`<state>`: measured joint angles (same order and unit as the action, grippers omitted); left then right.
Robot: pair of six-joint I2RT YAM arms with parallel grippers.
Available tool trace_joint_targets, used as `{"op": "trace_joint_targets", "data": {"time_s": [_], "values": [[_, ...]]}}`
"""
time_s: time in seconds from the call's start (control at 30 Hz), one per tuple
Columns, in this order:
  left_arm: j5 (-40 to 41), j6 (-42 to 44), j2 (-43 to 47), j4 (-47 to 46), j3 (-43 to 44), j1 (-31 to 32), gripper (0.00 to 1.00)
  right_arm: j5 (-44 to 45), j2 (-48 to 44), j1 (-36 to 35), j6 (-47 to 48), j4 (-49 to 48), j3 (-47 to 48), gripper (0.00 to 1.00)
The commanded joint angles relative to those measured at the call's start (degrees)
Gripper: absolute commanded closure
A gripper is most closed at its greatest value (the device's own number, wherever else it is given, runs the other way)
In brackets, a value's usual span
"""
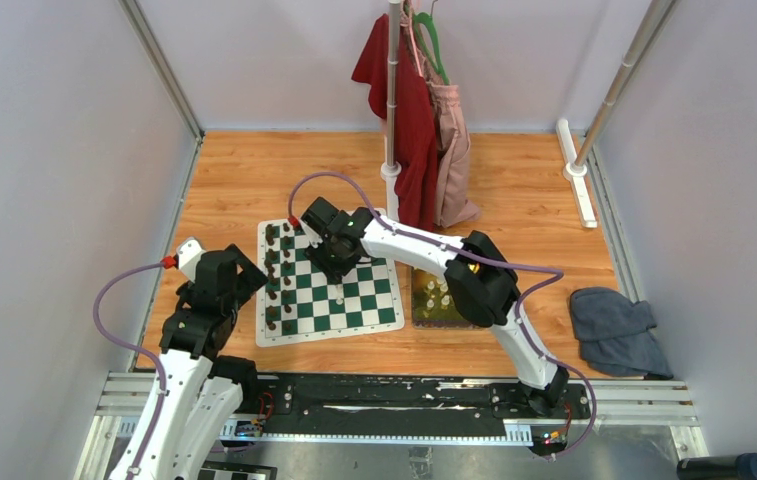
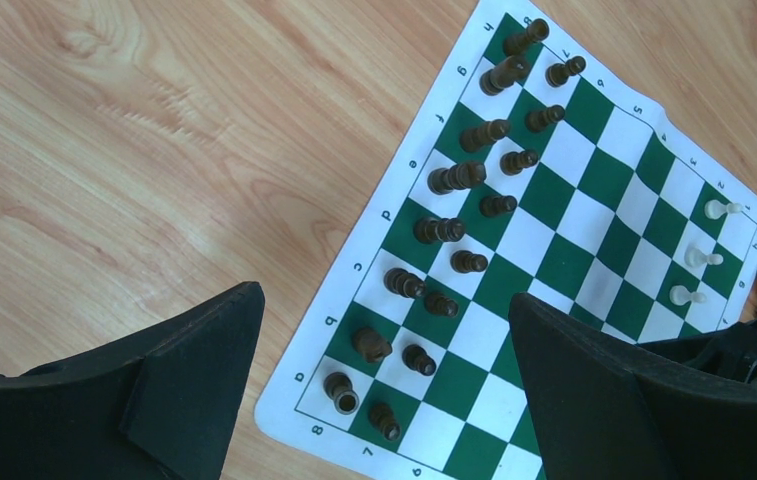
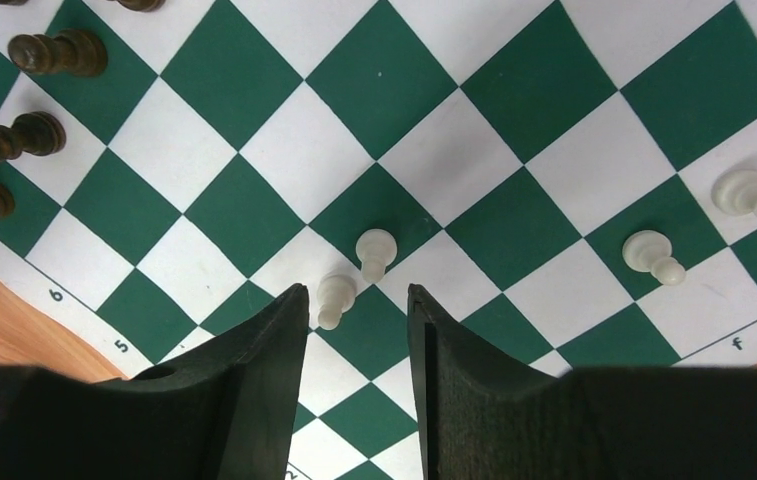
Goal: Set up the chess pieces on the board
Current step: Pick up the chess piece from the chessboard.
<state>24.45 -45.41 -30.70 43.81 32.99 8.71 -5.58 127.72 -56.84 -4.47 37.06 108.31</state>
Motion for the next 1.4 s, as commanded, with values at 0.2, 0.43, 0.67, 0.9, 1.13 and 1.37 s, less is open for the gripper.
{"op": "trace_joint_targets", "data": {"time_s": [0.2, 0.43, 0.67, 0.9, 1.13, 1.37], "values": [[0.40, 0.76, -0.59, -0.49, -0.30, -0.27, 0.00, -2.13, 1.71, 1.42, -0.22, -1.13, -1.45, 0.57], [0.48, 0.59, -0.32, -0.50, -0.34, -0.27, 0.00, -2.78, 2.58, 1.56, -0.32, -1.65, -0.71, 0.59], [0.66, 0.58, -0.32, -0.41, -0.43, -0.27, 0.00, -2.94, 3.21, 1.64, -0.11, -1.64, -0.67, 0.61], [0.78, 0.58, -0.46, -0.49, -0.46, -0.27, 0.00, -3.26, 3.73, 1.82, -0.12, -1.73, -0.07, 0.63], [0.87, 0.48, -0.50, -0.62, -0.61, -0.27, 0.00, -3.27, 4.20, 1.87, -0.12, -1.58, 0.76, 0.65], [0.84, 0.63, -0.46, -0.78, -0.70, -0.27, 0.00, -3.22, 4.65, 1.91, 0.05, -0.81, 2.48, 0.66]]}}
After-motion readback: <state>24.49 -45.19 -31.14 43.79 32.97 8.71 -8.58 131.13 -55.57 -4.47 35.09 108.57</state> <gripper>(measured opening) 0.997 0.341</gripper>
